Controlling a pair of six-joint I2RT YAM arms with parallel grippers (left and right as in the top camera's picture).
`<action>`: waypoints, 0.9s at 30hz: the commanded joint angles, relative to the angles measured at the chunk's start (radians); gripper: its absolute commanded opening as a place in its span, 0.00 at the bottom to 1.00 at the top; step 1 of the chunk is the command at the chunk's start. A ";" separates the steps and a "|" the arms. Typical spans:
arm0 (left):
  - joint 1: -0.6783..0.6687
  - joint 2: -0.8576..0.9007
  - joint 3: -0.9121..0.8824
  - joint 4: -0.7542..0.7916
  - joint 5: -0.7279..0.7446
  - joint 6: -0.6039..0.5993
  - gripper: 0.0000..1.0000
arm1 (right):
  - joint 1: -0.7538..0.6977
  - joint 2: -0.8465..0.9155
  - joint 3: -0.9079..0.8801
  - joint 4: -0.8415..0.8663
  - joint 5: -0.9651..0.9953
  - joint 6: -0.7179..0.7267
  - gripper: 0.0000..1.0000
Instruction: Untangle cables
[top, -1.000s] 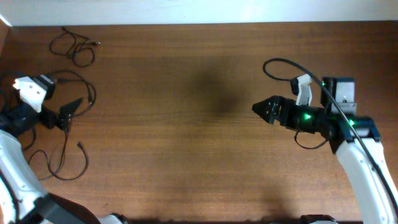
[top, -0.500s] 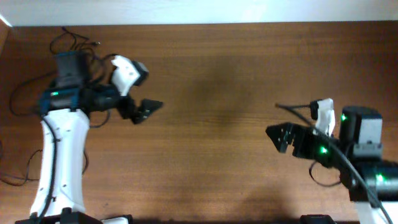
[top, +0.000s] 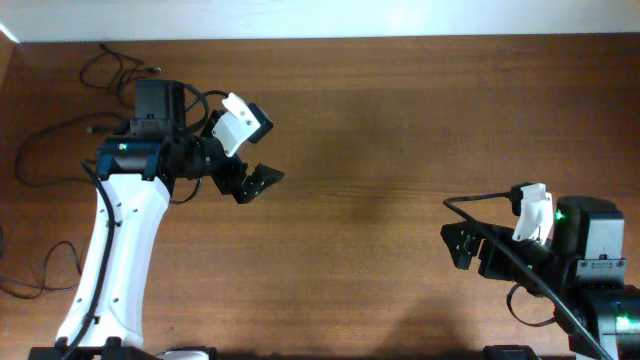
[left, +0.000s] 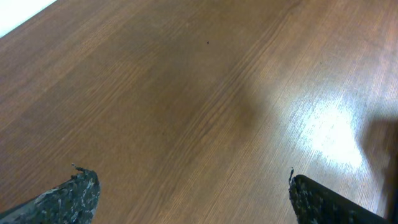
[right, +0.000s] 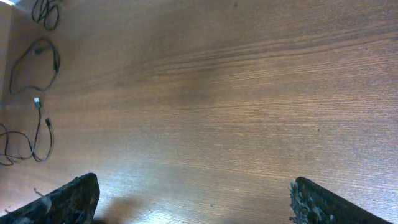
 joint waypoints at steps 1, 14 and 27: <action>-0.003 -0.018 0.013 0.001 -0.007 -0.013 0.99 | 0.005 0.012 0.006 -0.002 0.016 -0.008 0.98; -0.003 -0.018 0.013 0.001 -0.007 -0.013 0.99 | 0.005 0.109 0.006 -0.019 0.016 -0.008 0.98; -0.003 -0.018 0.013 0.001 -0.007 -0.013 0.99 | 0.005 0.202 -0.046 0.083 0.024 -0.144 0.98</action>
